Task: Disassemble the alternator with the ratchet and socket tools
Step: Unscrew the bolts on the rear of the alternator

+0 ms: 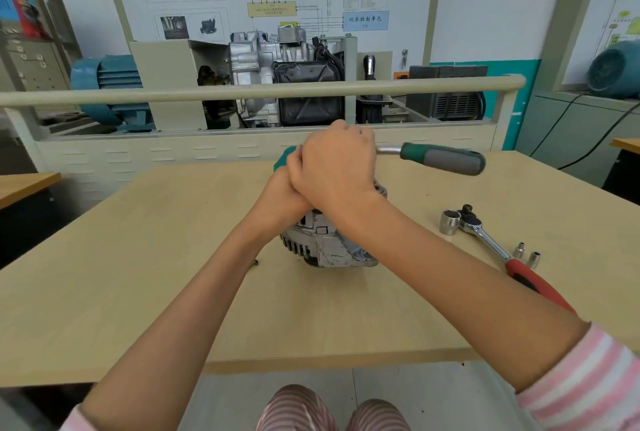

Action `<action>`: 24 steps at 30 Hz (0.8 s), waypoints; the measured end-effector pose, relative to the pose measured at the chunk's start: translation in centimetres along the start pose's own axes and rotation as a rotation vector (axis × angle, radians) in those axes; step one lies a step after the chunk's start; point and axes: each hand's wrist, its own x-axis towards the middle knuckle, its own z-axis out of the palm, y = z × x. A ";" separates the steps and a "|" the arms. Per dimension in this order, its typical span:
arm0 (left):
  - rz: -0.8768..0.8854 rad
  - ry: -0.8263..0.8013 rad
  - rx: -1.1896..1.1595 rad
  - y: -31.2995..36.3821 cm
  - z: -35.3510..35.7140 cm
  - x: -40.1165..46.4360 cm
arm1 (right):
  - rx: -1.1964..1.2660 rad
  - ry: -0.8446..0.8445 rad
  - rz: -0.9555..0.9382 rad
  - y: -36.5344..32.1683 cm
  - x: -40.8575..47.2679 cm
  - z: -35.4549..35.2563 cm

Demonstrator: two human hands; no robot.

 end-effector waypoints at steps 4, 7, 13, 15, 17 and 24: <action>-0.024 -0.041 -0.022 -0.1 -0.3 -0.3 | 0.212 0.025 -0.061 1.2 -0.1 -0.1; -0.008 -0.068 -0.045 0.0 -0.4 -0.3 | 0.435 0.013 -0.143 2.1 0.1 -0.2; 0.000 -0.047 -0.059 0.0 -0.4 -0.2 | 0.536 0.010 -0.175 2.3 -0.1 -0.1; -0.010 -0.015 -0.034 -0.1 -0.1 -0.1 | 0.236 0.009 -0.095 1.6 0.1 0.0; -0.016 0.011 -0.008 -0.3 0.1 -0.2 | 0.046 -0.026 0.001 0.9 0.2 -0.1; 0.039 -0.063 -0.052 -0.3 -0.5 -0.2 | 0.593 -0.040 -0.106 2.6 0.3 0.4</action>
